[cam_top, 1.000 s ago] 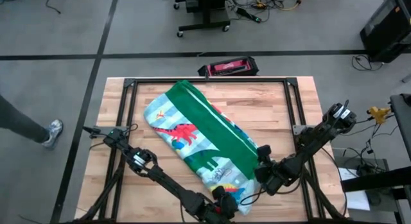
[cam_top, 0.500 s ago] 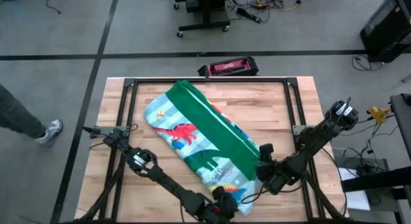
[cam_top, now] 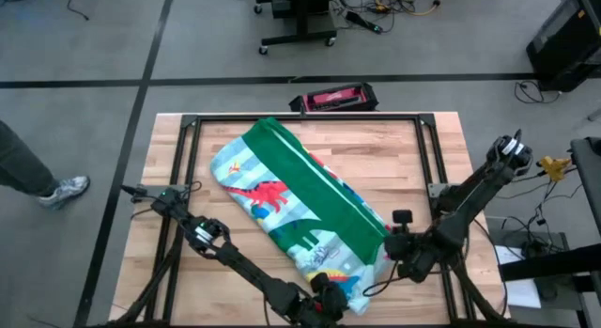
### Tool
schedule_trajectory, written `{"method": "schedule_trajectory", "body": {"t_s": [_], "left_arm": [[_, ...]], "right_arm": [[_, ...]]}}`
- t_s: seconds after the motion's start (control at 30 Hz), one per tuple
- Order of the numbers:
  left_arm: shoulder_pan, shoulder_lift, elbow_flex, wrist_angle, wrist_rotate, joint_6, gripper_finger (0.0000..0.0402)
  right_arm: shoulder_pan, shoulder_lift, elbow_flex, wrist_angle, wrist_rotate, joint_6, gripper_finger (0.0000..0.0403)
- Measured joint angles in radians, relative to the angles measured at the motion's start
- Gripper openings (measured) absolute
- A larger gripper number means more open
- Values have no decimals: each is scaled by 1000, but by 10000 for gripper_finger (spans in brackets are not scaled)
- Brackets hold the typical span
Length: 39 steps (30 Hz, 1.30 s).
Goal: Roll towel
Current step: Roll the green multi-color dinosaur print towel
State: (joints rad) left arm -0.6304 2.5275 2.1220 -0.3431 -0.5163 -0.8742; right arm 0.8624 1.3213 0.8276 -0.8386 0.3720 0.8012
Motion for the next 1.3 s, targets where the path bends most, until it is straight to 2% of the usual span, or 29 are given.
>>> {"method": "schedule_trajectory", "body": {"t_s": [0.13, 0.2, 0.37, 0.47, 0.63, 0.87, 1.0, 1.17, 1.3], "left_arm": [[0, 0, 0, 0, 0, 0, 2], [0, 0, 0, 0, 0, 0, 2], [0, 0, 0, -1, 0, -7, 2], [1, 0, 0, -3, 0, -36, 2], [0, -2, 0, -15, -33, -100, 2], [-2, -11, 2, -143, -111, -285, 2], [-3, -11, 0, -222, -124, -406, 2], [-8, -11, 0, -225, -132, -438, 2], [-8, -11, 0, -227, -132, -453, 2]], "right_arm": [[66, -21, -22, -1, -25, 124, 19], [76, -19, -54, -3, -29, 176, 7], [35, 34, -136, 2, -16, 247, 2], [16, 71, -152, 10, 41, 245, 2], [11, 102, -155, 11, 38, 230, 0], [29, 95, -138, 17, 45, 218, 0], [41, 93, -118, 18, 55, 186, 0], [72, 93, -58, 32, 108, 86, 0], [95, 97, -45, 189, 77, 16, 0]]}}
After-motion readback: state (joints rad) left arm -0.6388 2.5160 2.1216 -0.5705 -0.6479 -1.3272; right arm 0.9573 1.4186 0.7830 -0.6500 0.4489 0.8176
